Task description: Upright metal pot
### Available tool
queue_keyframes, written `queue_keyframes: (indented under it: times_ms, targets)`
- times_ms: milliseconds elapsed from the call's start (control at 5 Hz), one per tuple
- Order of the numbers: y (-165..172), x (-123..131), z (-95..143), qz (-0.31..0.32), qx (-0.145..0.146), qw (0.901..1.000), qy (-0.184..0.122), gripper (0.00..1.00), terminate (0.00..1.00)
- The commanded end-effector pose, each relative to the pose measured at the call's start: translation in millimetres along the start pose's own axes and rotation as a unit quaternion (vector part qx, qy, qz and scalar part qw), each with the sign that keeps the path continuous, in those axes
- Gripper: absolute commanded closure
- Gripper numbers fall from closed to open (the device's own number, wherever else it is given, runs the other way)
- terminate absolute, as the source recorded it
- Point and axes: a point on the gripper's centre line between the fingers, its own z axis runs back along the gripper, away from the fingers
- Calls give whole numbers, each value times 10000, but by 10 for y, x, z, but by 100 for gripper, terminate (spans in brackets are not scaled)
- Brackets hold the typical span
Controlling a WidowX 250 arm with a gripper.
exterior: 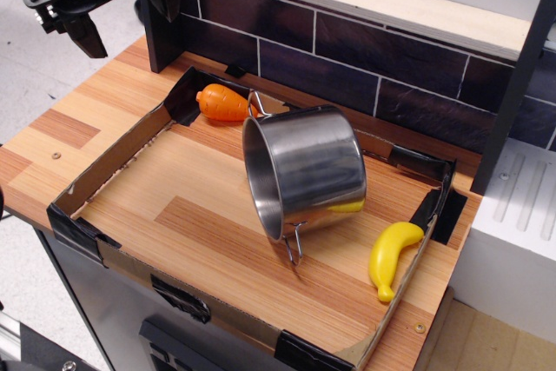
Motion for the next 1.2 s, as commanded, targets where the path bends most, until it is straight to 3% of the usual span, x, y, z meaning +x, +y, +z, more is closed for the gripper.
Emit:
queue_keyframes:
  times_ms: [0, 200, 600, 1000]
  targets:
    - [0, 0, 0, 0, 0, 10000, 0, 0, 0]
    - [-182, -89, 100, -22, -28, 9999, 116, 0, 0]
    - [-533, -246, 129, -157, 24, 9999, -30, 0, 0]
    - [-640, -496, -275, -501, 541, 9972, -87, 0, 0]
